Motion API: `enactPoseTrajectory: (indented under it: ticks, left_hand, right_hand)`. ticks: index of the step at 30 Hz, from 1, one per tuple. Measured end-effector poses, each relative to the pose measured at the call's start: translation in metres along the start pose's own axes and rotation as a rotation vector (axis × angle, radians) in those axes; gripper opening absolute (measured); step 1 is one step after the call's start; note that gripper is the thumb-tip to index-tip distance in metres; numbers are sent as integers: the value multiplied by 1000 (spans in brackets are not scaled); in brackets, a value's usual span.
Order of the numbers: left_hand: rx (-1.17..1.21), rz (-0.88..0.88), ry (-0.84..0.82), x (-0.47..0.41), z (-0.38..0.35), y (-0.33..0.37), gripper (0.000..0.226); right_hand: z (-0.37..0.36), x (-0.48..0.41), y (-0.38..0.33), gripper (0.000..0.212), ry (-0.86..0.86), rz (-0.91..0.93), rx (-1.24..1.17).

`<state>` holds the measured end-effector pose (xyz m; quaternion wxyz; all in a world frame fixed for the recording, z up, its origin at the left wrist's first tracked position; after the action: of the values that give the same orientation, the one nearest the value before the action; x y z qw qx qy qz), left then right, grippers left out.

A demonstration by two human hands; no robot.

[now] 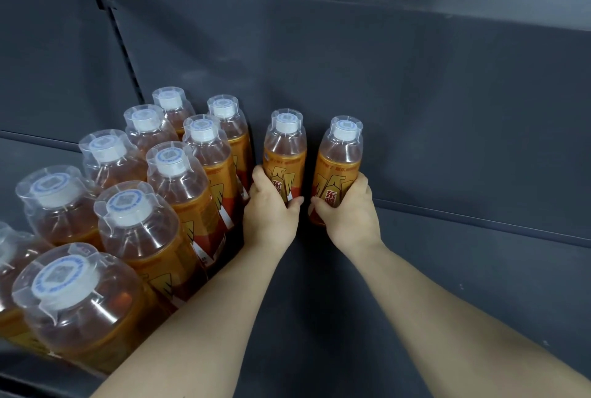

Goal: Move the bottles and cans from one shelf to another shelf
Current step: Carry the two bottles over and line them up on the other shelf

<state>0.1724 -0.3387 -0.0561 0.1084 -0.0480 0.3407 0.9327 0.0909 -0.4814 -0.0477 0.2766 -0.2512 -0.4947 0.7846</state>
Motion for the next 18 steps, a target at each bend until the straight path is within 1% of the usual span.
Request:
enactPoseTrajectory:
  ticks: [7,18]
  left_hand:
    - [-7,3,-20,-12,-7,4,90]
    - [-14,-11,-7,-10,-9,5,90]
  right_hand:
    - [-2,-7,2,72,-6,-16,16]
    - [-4,-6,4,76,-11,-13,33]
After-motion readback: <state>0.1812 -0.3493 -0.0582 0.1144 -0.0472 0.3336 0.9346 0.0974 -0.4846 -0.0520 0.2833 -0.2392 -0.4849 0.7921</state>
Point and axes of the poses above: each hand's wrist, its own x-axis away from the middle knuckle, its own z-axis out of the back of the hand, y = z × x, the point moved 6 cm from there along -x, towards the middle knuckle, and after that the axes turned 14 degrees about -x, right-handed, at the moved point
